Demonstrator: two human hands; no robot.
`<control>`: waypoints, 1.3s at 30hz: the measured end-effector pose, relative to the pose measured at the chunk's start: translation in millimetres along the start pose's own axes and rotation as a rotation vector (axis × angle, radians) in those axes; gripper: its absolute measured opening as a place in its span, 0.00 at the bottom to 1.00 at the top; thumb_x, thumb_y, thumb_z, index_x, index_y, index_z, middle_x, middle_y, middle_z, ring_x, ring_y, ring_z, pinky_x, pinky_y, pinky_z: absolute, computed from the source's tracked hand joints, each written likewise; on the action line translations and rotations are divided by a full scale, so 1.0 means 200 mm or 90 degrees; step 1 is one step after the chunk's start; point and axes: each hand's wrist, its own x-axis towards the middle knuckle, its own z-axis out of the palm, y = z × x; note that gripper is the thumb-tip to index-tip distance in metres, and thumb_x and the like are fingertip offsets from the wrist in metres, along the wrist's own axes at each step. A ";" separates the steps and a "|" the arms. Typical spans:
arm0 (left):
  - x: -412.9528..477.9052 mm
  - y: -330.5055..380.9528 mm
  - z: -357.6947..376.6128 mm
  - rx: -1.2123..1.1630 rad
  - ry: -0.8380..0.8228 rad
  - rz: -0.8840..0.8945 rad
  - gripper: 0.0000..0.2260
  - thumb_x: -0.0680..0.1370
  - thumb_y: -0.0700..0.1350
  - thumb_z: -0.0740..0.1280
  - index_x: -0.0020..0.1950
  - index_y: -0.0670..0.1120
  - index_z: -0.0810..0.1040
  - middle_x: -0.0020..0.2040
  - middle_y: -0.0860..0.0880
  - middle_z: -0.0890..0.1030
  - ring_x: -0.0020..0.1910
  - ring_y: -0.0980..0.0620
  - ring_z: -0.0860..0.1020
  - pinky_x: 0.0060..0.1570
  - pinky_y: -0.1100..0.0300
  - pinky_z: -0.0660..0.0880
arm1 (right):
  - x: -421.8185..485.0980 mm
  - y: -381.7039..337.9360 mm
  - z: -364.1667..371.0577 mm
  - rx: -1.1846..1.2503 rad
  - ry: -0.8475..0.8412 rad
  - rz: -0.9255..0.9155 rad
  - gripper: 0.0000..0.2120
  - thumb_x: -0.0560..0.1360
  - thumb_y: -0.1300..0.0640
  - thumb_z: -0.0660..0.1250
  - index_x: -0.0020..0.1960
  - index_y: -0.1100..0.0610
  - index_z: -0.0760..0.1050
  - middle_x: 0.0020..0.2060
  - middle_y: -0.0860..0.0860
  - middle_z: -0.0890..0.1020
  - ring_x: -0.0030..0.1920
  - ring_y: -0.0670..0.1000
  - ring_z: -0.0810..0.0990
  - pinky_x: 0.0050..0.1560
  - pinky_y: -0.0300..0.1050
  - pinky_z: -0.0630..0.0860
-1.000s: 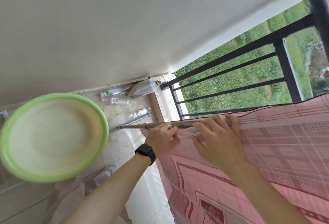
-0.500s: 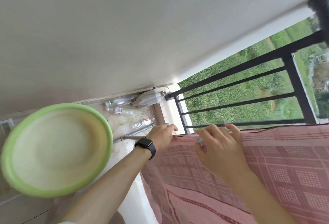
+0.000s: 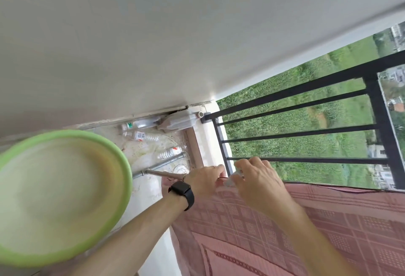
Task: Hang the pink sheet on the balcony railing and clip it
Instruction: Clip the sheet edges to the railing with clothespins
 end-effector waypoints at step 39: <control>0.12 -0.65 0.33 -0.083 0.019 -0.124 0.05 0.81 0.54 0.60 0.45 0.59 0.68 0.42 0.53 0.77 0.43 0.48 0.78 0.42 0.52 0.74 | 0.64 -0.16 0.37 0.062 0.015 -0.058 0.16 0.71 0.57 0.78 0.57 0.58 0.82 0.49 0.54 0.86 0.45 0.51 0.85 0.49 0.42 0.82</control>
